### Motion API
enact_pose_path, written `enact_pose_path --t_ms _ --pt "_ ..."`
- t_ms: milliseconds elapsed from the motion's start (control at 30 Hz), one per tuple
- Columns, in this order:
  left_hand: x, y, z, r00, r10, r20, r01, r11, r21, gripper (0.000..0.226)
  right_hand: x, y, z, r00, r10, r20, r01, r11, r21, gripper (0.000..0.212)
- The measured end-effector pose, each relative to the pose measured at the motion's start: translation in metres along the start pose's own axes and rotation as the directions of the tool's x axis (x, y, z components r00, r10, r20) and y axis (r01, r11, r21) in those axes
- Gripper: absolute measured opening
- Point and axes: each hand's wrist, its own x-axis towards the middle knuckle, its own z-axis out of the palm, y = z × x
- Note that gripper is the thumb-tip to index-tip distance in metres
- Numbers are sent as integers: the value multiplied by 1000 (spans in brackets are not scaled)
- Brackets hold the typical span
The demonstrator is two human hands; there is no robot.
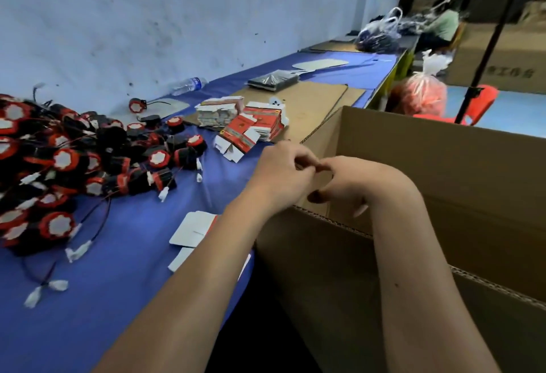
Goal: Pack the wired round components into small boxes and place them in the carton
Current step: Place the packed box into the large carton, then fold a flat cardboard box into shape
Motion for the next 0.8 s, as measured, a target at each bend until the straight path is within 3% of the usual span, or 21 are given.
enact_pose_path --t_ms 33,100,167,233,267,333,367,433,500,600,700,800 --pt "-6 -1 -4 993 33 -118 -45 993 -106 20 1 -1 1 999 2 -48 -2 1000 -7 55" --pt "-20 -11 -16 918 45 -395 -104 986 -129 26 2 -7 2 984 -28 -177 32 999 17 57" --pt "-37 -37 -31 806 -74 -587 29 996 -85 25 5 -17 5 933 -124 -337 160 984 80 49" --pt "-57 -75 -45 740 -288 -607 348 937 -22 11 6 -35 12 811 -207 -548 336 931 144 35" --pt "-69 -96 -52 719 -413 -558 543 836 81 10 5 -51 20 731 -234 -641 430 887 168 26" --pt "-92 -127 -55 649 -632 -423 759 571 313 63 2 -83 39 623 -312 -717 606 772 190 14" --pt "-98 -136 -54 631 -672 -387 775 515 367 80 2 -97 50 609 -387 -693 672 715 192 12" --pt "-101 -148 -52 652 -657 -379 757 533 378 79 7 -119 76 663 -561 -496 712 677 185 17" --pt "-97 -158 -58 656 -629 -417 751 602 273 49 19 -132 101 742 -650 -166 668 738 95 39" --pt "-93 -168 -75 562 -650 -512 760 650 8 24 44 -132 134 828 -542 143 558 819 -132 89" --pt "-94 -174 -86 490 -642 -590 701 692 -172 19 63 -129 154 854 -447 267 508 828 -238 144" --pt "-94 -180 -99 442 -659 -609 562 733 -385 20 71 -135 163 825 -545 149 565 797 -215 155"
